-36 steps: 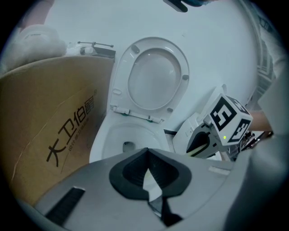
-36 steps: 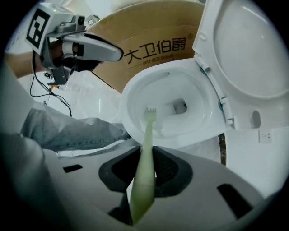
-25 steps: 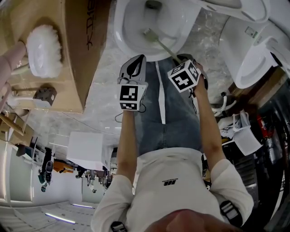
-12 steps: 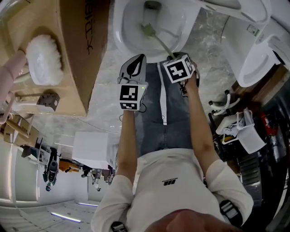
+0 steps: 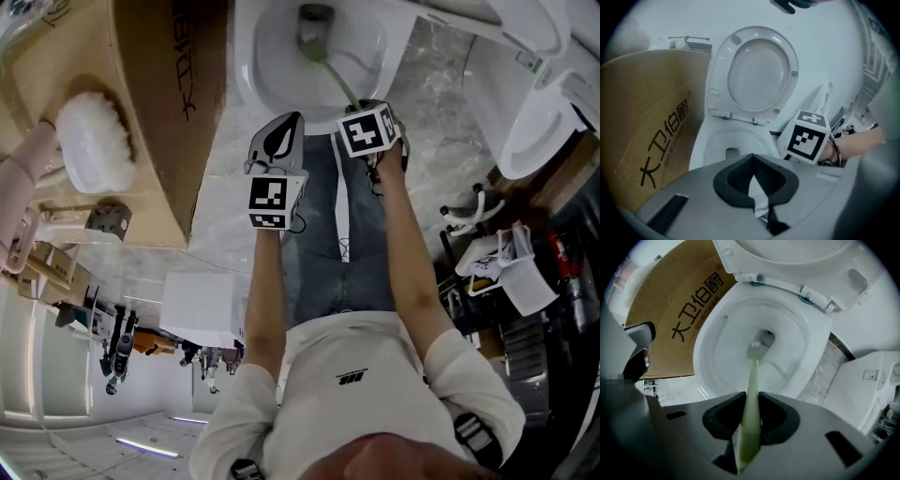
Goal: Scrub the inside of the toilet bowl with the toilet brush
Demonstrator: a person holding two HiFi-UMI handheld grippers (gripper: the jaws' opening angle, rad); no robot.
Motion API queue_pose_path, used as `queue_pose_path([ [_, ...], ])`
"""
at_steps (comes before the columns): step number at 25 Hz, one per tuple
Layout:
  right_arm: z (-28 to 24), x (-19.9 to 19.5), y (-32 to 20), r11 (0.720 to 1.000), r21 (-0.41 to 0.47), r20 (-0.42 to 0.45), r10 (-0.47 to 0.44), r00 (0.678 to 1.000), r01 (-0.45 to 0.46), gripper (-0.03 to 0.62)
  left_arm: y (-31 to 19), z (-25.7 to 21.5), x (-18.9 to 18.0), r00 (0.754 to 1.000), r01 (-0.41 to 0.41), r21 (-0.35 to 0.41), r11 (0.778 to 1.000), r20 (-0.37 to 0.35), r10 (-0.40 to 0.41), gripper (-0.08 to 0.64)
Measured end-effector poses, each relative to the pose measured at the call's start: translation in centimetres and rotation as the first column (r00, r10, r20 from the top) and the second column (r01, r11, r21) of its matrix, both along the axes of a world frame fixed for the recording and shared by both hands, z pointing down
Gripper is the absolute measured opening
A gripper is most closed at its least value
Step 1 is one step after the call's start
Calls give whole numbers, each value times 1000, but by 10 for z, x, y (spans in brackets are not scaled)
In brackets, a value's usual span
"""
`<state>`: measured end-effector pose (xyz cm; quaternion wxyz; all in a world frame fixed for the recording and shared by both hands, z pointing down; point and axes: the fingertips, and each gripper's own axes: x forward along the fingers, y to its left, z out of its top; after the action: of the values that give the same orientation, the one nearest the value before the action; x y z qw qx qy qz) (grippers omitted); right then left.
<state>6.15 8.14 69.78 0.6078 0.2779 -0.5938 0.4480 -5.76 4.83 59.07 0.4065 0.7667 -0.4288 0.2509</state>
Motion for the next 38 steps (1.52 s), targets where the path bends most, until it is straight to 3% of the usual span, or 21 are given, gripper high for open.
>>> queue_pose_path([
  [18, 36, -3, -43, 997, 36, -14, 75, 997, -74, 78, -8, 15, -6, 1000, -9, 1, 1000, 11, 9, 8],
  [32, 3, -3, -7, 1000, 23, 19, 17, 1000, -17, 78, -1, -7, 0, 1000, -1, 32, 999, 20, 1, 8],
  [38, -23, -2, 4, 998, 56, 52, -7, 999, 4, 78, 6, -28, 4, 1000, 12, 56, 998, 25, -13, 8],
])
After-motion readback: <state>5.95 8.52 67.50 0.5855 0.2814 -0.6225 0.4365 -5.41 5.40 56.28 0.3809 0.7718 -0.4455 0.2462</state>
